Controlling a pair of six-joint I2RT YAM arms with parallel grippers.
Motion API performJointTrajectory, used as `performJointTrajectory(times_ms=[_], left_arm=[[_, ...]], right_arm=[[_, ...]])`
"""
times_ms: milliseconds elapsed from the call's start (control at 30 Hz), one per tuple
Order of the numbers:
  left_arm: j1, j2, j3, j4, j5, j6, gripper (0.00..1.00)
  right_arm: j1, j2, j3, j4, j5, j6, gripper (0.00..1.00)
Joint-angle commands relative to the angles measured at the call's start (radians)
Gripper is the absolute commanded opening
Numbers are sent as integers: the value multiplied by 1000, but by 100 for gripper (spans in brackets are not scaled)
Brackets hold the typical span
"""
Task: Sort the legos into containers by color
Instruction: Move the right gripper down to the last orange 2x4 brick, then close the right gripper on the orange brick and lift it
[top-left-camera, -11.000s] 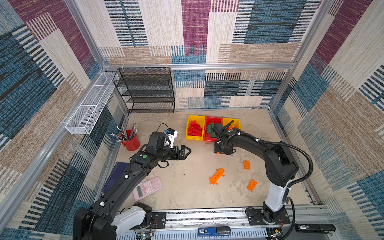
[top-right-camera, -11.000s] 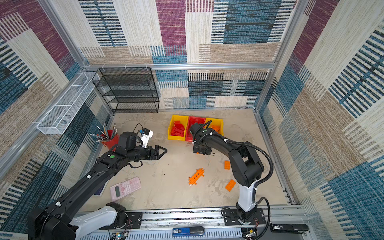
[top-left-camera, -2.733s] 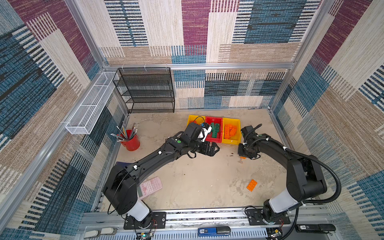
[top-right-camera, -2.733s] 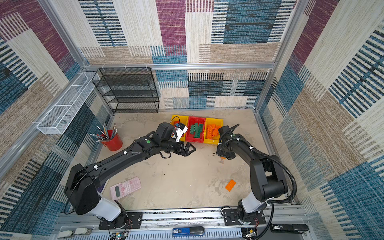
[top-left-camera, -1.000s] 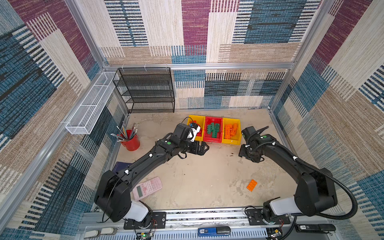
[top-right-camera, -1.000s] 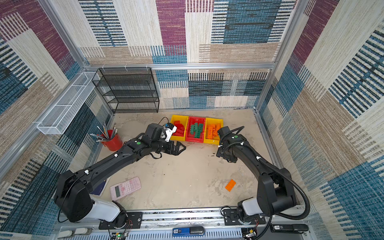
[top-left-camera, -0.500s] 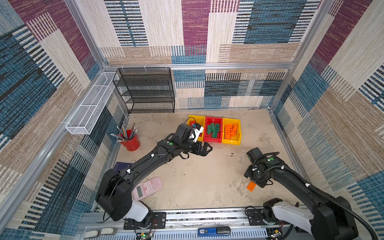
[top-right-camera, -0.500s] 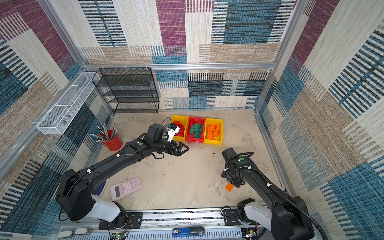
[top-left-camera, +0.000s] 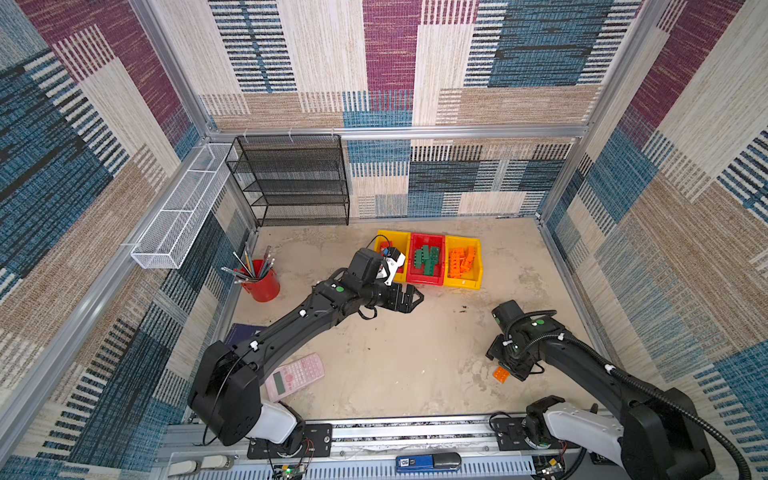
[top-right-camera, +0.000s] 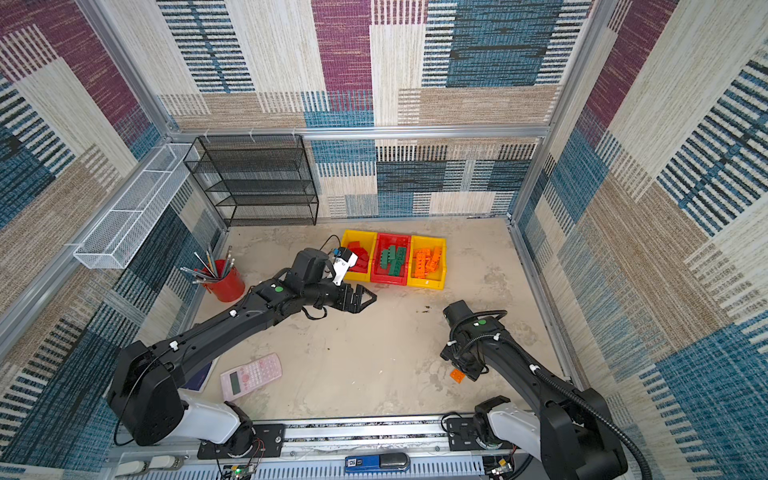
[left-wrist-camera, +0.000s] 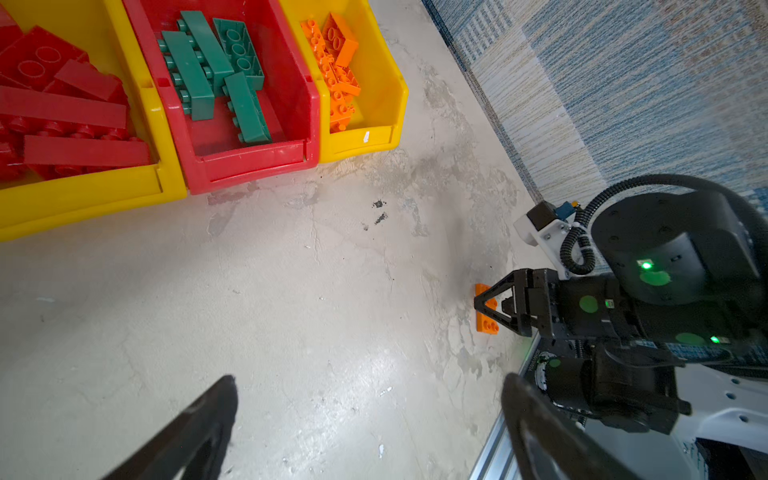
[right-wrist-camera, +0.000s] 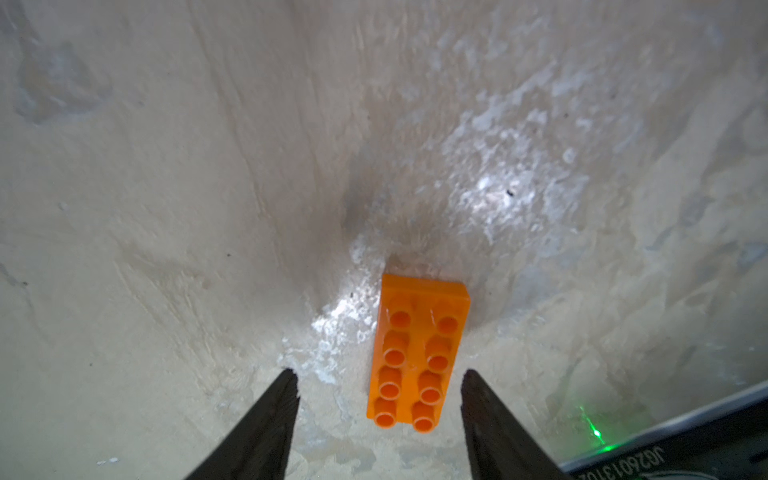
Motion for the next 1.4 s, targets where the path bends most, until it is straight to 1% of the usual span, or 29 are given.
performJointTrajectory(times_ms=[0,33,167,333,500,567,600,667,700,767,833,1000,1167,1267,1367], left_arm=[[-1,-5,-8,16,3,-1,99],[0,-5,-9,17,1,4,99],[1,1,-11,21,-3,18,99],[10,8,-17,27,-4,32,99],[46,13,-18,9,23,40,99],[65,12,-30,18,37,35,99],[73,11,-35,23,41,34,99],[86,11,-40,25,50,30,99],[91,11,-42,24,51,29,99],[99,12,-45,25,56,29,99],[106,12,-48,23,58,29,99],[120,1,-57,22,56,29,99],[134,-17,-65,15,45,32,99],[144,-28,-67,7,33,37,99],[154,-43,-75,4,20,37,99]], right_arm=[[1,3,-1,16,-2,20,76],[1,2,-1,17,-2,23,77],[1,12,-7,23,2,38,78],[1,65,4,31,11,30,76],[1,103,3,54,-6,26,74],[1,105,-21,96,-32,28,69],[0,107,-36,116,-49,31,65],[1,111,-67,150,-86,44,49],[1,112,-72,153,-90,45,43],[1,109,-68,144,-81,43,39],[1,108,-49,131,-62,36,36],[1,136,26,108,-42,8,34],[1,197,114,122,-26,-36,34],[1,246,204,124,-1,-87,33],[0,316,343,115,41,-164,34]])
